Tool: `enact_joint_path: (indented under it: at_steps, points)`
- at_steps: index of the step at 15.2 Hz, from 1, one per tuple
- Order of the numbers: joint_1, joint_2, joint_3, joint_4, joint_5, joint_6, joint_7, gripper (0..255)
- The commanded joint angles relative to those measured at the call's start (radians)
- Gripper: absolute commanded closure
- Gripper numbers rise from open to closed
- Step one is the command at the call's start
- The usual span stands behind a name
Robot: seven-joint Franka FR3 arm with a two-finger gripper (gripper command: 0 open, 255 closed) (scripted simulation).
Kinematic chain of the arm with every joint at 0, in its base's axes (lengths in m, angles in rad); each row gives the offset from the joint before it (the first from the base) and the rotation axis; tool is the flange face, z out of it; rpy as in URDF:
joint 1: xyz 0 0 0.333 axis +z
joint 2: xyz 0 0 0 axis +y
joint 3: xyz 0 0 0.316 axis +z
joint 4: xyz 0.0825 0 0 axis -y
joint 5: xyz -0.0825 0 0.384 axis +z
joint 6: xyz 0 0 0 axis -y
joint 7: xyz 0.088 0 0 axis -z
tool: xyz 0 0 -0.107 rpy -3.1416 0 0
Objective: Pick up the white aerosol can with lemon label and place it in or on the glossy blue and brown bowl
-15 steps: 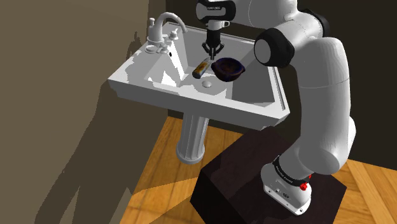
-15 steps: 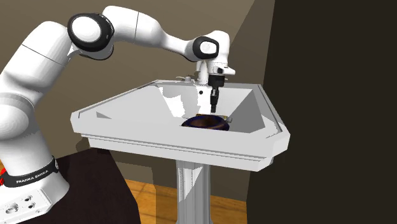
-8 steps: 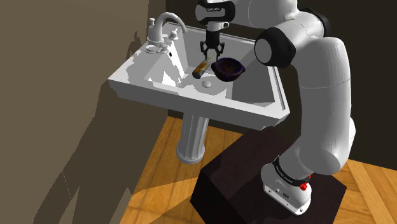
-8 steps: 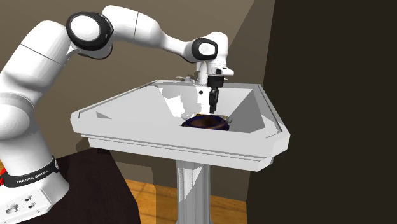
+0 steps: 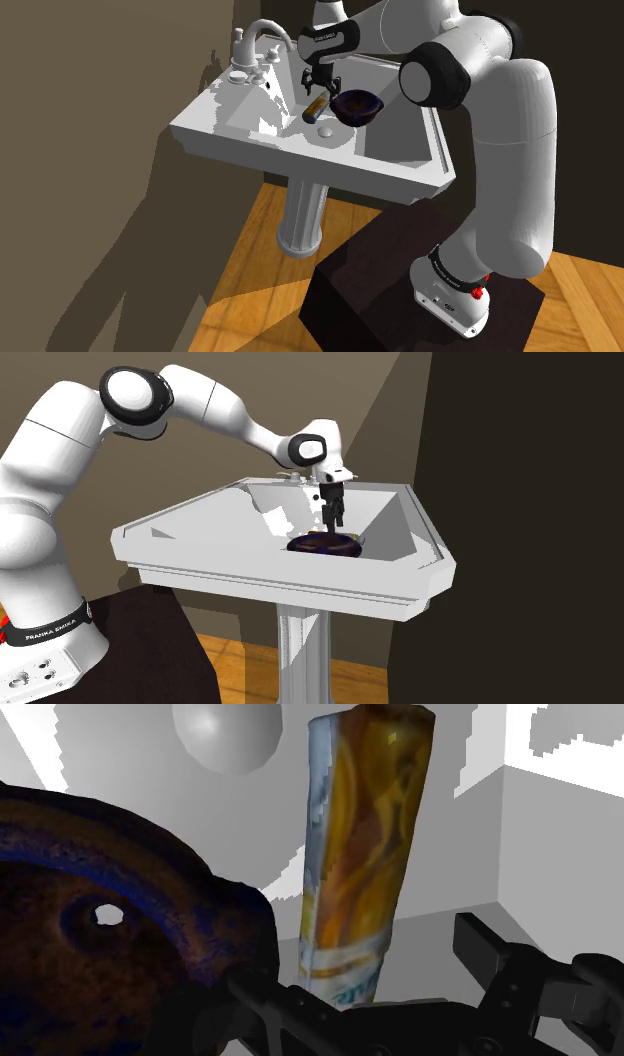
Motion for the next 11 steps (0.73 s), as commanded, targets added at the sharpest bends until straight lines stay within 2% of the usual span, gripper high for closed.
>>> enact_joint_path:
  at_steps: [1,3,11]
  points:
    - [-0.006,0.021,0.003,-0.012,0.006,0.018,0.000,0]
    - [-0.012,0.039,0.009,-0.018,0.012,0.041,-0.004,0]
    - [-0.012,0.039,0.009,-0.018,0.012,0.041,-0.003,0]
